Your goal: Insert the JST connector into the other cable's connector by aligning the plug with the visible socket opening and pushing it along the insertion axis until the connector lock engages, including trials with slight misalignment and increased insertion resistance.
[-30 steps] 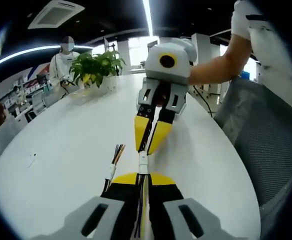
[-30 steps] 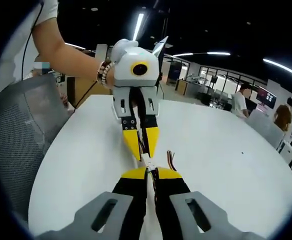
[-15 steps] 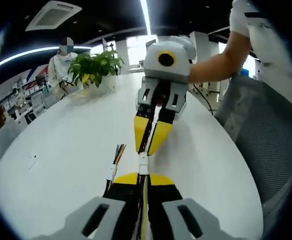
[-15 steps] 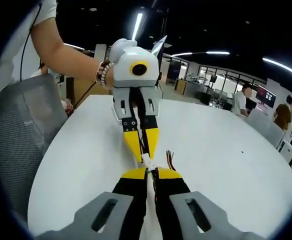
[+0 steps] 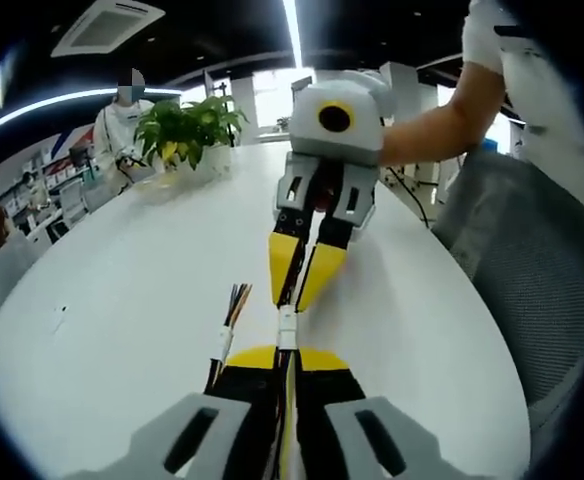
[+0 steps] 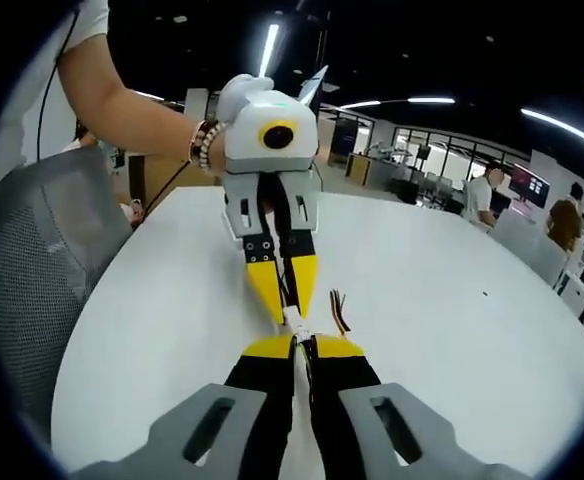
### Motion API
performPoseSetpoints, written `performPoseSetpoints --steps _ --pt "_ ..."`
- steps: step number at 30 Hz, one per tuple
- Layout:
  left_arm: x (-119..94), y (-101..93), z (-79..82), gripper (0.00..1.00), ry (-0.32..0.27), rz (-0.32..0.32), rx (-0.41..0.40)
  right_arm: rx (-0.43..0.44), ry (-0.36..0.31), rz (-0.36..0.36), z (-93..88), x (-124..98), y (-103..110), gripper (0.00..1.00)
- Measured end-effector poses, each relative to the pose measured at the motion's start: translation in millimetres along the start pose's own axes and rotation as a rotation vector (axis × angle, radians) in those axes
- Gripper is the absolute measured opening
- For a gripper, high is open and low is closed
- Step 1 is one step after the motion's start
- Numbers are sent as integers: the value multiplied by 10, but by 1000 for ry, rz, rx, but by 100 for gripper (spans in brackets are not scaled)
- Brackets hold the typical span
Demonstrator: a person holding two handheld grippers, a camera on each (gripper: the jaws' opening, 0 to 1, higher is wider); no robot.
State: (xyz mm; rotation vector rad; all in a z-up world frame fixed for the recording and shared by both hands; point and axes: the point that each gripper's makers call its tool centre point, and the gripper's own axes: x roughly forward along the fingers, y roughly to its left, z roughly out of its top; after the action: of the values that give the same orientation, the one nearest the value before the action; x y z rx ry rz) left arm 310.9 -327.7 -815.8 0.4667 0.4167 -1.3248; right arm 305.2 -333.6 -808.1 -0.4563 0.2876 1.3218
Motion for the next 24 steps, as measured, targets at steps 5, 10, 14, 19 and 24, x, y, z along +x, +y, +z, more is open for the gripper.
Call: performPoseSetpoints --steps 5,10,14,19,24 --pt "57 64 -62 1 21 26 -31 -2 0 -21 -70 24 -62 2" --pt "72 150 -146 11 46 62 -58 24 4 -47 -138 48 -166 2" --pt "77 206 -223 11 70 88 -83 44 24 -58 -233 87 -220 2" --pt "79 188 -281 12 89 88 -101 54 33 -52 -316 136 -237 2" --pt "37 214 -310 13 62 104 -159 50 41 -41 -346 171 -209 2"
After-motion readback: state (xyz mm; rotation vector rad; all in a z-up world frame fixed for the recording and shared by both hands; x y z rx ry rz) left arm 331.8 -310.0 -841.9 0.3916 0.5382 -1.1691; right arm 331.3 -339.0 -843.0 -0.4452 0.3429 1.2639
